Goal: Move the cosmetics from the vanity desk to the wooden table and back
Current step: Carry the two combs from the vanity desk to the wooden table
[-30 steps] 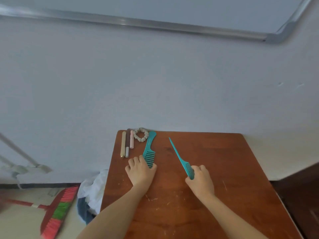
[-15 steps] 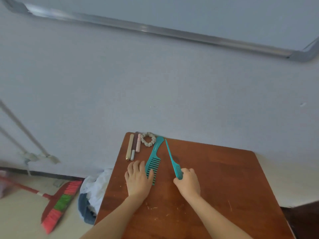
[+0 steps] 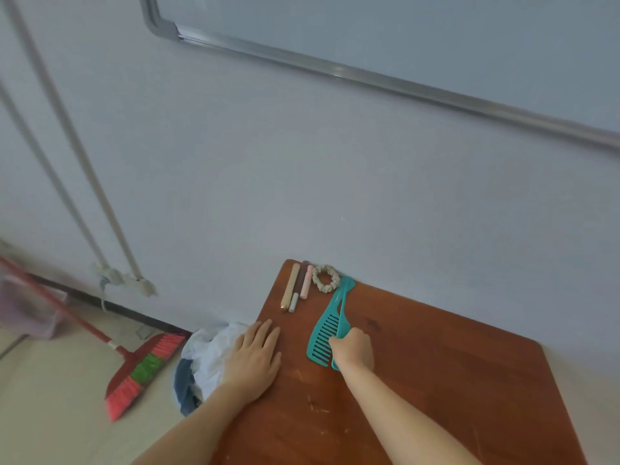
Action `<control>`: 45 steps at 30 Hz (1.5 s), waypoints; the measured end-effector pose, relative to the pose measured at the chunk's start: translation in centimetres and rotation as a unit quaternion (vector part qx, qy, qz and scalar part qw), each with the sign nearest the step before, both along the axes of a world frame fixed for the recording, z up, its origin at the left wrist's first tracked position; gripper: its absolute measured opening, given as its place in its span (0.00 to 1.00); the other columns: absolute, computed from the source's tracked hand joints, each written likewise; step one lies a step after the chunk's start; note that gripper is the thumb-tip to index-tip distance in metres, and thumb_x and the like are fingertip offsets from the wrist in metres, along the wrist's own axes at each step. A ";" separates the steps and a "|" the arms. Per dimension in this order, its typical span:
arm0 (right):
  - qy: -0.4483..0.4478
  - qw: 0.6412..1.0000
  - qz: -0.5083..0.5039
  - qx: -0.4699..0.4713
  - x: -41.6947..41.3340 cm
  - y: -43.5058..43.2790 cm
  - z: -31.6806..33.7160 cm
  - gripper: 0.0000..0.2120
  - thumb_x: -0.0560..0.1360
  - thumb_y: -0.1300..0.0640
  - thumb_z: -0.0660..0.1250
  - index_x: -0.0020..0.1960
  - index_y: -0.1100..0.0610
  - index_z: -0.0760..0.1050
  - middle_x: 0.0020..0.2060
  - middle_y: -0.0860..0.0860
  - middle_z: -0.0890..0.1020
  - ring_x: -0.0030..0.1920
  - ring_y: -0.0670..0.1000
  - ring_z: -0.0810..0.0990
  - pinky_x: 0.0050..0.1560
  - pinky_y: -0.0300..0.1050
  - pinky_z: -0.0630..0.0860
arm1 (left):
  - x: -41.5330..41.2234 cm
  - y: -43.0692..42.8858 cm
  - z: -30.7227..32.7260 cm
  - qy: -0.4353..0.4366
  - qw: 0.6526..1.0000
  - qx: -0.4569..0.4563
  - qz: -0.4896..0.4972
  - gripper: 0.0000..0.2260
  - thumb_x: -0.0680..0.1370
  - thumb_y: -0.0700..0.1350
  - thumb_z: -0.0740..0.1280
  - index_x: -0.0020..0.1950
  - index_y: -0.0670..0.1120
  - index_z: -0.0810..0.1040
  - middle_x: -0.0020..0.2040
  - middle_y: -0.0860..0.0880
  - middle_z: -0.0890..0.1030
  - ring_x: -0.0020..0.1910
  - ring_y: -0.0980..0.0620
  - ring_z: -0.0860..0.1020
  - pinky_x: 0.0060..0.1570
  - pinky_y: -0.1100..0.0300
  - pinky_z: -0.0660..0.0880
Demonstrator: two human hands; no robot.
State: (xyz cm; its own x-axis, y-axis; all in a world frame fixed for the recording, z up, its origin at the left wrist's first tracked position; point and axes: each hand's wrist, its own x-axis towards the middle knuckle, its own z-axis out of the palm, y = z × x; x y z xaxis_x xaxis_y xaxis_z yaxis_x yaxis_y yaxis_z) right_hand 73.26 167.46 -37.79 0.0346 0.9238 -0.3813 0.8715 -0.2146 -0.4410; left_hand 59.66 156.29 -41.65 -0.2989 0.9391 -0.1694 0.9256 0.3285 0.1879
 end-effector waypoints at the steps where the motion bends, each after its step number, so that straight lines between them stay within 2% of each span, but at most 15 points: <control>1: 0.000 1.000 -0.003 0.004 -0.2 0.1 0.2 0.15 0.75 0.52 0.64 0.58 0.58 0.73 0.55 0.54 0.76 0.55 0.55 0.77 0.47 0.45 0.76 | -0.1 0.1 0.2 0.006 1.000 0.003 0.001 0.21 0.71 0.57 0.52 0.51 0.54 0.82 0.52 0.55 0.82 0.51 0.54 0.81 0.46 0.59 0.78; 4: -0.026 1.000 0.008 0.007 -1.2 -0.1 0.3 0.15 0.75 0.51 0.63 0.58 0.57 0.73 0.56 0.53 0.76 0.57 0.54 0.75 0.46 0.45 0.75 | -0.2 0.0 0.3 -0.015 0.999 0.019 0.027 0.26 0.72 0.58 0.48 0.59 0.52 0.79 0.61 0.52 0.78 0.60 0.50 0.76 0.56 0.54 0.74; 7: -0.056 0.998 0.019 0.015 -1.8 -0.6 0.3 0.16 0.76 0.49 0.63 0.60 0.57 0.71 0.57 0.53 0.74 0.59 0.54 0.72 0.47 0.45 0.74 | 0.1 0.3 -0.2 -0.070 0.996 0.052 0.014 0.37 0.69 0.61 0.35 0.72 0.49 0.63 0.74 0.49 0.61 0.73 0.48 0.56 0.71 0.50 0.54; 9: -0.073 0.997 0.025 0.021 -1.9 -0.8 0.2 0.16 0.76 0.49 0.62 0.60 0.56 0.71 0.57 0.53 0.74 0.59 0.53 0.72 0.47 0.45 0.74 | 0.1 0.3 -0.1 -0.073 0.996 0.056 0.017 0.40 0.66 0.62 0.31 0.73 0.50 0.58 0.75 0.50 0.56 0.74 0.49 0.51 0.72 0.52 0.50; 17: -0.047 0.997 0.019 0.058 -0.3 -1.2 0.4 0.21 0.78 0.49 0.59 0.67 0.57 0.65 0.62 0.54 0.71 0.63 0.54 0.70 0.51 0.47 0.74 | 0.0 0.1 0.1 -0.077 0.995 0.059 0.012 0.41 0.65 0.62 0.30 0.74 0.49 0.55 0.76 0.49 0.54 0.75 0.49 0.50 0.72 0.52 0.50; 21: -0.026 0.994 0.022 0.107 2.4 -1.7 0.6 0.22 0.77 0.50 0.59 0.70 0.55 0.64 0.64 0.54 0.70 0.64 0.53 0.69 0.57 0.48 0.74 | 0.1 0.0 0.0 -0.050 0.997 0.050 0.005 0.41 0.66 0.62 0.31 0.74 0.48 0.58 0.75 0.47 0.58 0.74 0.47 0.53 0.71 0.50 0.52; 24: -0.042 0.988 0.056 0.135 5.3 -2.6 1.3 0.22 0.77 0.50 0.60 0.70 0.54 0.64 0.64 0.53 0.69 0.65 0.52 0.67 0.59 0.45 0.71 | -0.1 -0.2 0.2 -0.033 0.998 0.046 0.008 0.34 0.71 0.61 0.41 0.67 0.46 0.71 0.67 0.45 0.72 0.68 0.43 0.67 0.65 0.45 0.64; 27: -0.082 0.971 0.150 0.167 8.6 -3.7 3.0 0.22 0.77 0.47 0.60 0.70 0.51 0.64 0.66 0.50 0.68 0.67 0.50 0.63 0.65 0.45 0.64 | 0.2 0.2 1.2 0.014 0.998 0.051 -0.045 0.25 0.71 0.58 0.51 0.54 0.47 0.81 0.55 0.46 0.81 0.56 0.43 0.79 0.51 0.44 0.76; 29: -0.118 0.951 0.224 0.178 10.8 -4.4 4.2 0.22 0.77 0.45 0.58 0.70 0.48 0.64 0.68 0.47 0.66 0.70 0.48 0.59 0.69 0.46 0.56 | 1.0 0.9 2.8 0.031 0.992 0.083 -0.086 0.23 0.71 0.57 0.52 0.52 0.48 0.81 0.54 0.47 0.82 0.54 0.44 0.79 0.50 0.45 0.76; 32: -0.182 0.927 0.270 0.185 14.5 -5.8 5.8 0.24 0.76 0.40 0.54 0.71 0.45 0.62 0.72 0.45 0.60 0.73 0.49 0.51 0.71 0.47 0.46 | 4.1 2.5 5.4 0.044 0.972 0.157 -0.169 0.22 0.72 0.57 0.53 0.54 0.49 0.80 0.56 0.48 0.81 0.56 0.44 0.78 0.52 0.45 0.75; 34: -0.217 0.921 0.255 0.199 17.0 -7.3 7.1 0.29 0.73 0.36 0.48 0.70 0.45 0.64 0.72 0.48 0.63 0.74 0.51 0.54 0.70 0.49 0.44 | 7.0 3.4 7.3 0.035 0.950 0.202 -0.235 0.22 0.72 0.57 0.53 0.56 0.48 0.80 0.58 0.48 0.80 0.59 0.45 0.76 0.54 0.45 0.74; 37: -0.290 0.912 0.179 0.227 21.8 -10.3 8.5 0.26 0.70 0.36 0.50 0.60 0.45 0.76 0.60 0.50 0.78 0.64 0.53 0.73 0.63 0.53 0.66 | 12.1 3.9 9.2 0.025 0.906 0.252 -0.339 0.23 0.77 0.56 0.49 0.58 0.49 0.78 0.60 0.49 0.78 0.64 0.47 0.67 0.62 0.45 0.67; 39: -0.298 0.921 0.112 0.225 25.2 -13.2 9.4 0.24 0.72 0.37 0.51 0.55 0.46 0.79 0.54 0.50 0.82 0.58 0.53 0.78 0.54 0.54 0.75 | 15.9 3.5 10.2 0.019 0.882 0.247 -0.400 0.28 0.79 0.56 0.41 0.59 0.48 0.78 0.61 0.48 0.78 0.64 0.47 0.65 0.63 0.46 0.61; 42: -0.298 0.929 0.028 0.219 30.6 -18.6 10.1 0.25 0.76 0.39 0.46 0.53 0.48 0.79 0.51 0.53 0.82 0.57 0.56 0.77 0.52 0.53 0.76 | 21.8 1.6 11.2 0.008 0.841 0.242 -0.483 0.30 0.79 0.57 0.39 0.59 0.47 0.78 0.62 0.47 0.77 0.65 0.46 0.64 0.61 0.47 0.58; 45: -0.298 0.931 -0.063 0.202 35.3 -25.1 10.4 0.22 0.78 0.41 0.43 0.55 0.47 0.72 0.49 0.53 0.82 0.57 0.56 0.75 0.56 0.52 0.72 | 28.1 -0.4 11.5 -0.013 0.800 0.252 -0.544 0.29 0.80 0.57 0.41 0.60 0.47 0.78 0.62 0.47 0.77 0.65 0.46 0.65 0.62 0.48 0.57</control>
